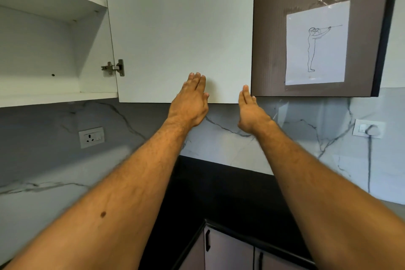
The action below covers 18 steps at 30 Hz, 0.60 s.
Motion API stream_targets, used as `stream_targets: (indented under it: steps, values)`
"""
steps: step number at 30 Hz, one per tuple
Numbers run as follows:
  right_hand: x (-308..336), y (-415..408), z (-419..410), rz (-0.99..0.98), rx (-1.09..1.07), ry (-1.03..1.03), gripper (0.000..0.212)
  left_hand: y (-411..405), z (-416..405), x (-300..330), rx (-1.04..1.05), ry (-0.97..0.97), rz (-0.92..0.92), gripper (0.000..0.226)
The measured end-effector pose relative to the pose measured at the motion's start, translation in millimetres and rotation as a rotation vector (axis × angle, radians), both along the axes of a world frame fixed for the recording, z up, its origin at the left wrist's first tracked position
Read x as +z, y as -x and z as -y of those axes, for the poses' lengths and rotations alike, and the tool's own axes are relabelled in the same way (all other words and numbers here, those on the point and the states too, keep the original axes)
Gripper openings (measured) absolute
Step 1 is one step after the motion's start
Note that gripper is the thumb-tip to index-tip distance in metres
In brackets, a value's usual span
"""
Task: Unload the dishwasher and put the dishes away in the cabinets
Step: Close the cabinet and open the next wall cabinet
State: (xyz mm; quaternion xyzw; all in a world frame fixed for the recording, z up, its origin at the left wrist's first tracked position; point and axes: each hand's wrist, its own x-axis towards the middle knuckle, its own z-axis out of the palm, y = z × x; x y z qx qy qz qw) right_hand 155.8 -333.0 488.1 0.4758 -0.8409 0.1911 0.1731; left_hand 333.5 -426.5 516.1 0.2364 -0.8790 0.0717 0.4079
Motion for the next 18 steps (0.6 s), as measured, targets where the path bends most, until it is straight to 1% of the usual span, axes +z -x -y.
stream_targets:
  steps: [9, 11, 13, 15, 18]
  values:
    - [4.1, -8.1, -13.0, -0.029, -0.026, -0.03, 0.092, 11.8, -8.1, -7.1, -0.046, 0.022, 0.034, 0.057]
    - [7.7, -13.8, -18.5, -0.033, -0.032, -0.038, 0.092, 10.9, -9.5, -7.9, -0.017, 0.056, 0.05, 0.058]
    - [11.4, -20.2, -25.8, -0.044, -0.039, -0.042, 0.092, 10.5, -10.7, -9.9, 0.045, 0.135, 0.054, 0.058]
    - [14.6, -26.4, -34.9, -0.075, -0.047, -0.035, 0.092, 9.9, -12.8, -13.3, 0.081, 0.18, 0.036, 0.058]
    - [15.9, -34.4, -52.6, -0.111, -0.042, -0.024, 0.093, 11.4, -18.3, -20.5, 0.055, 0.149, 0.015, 0.058]
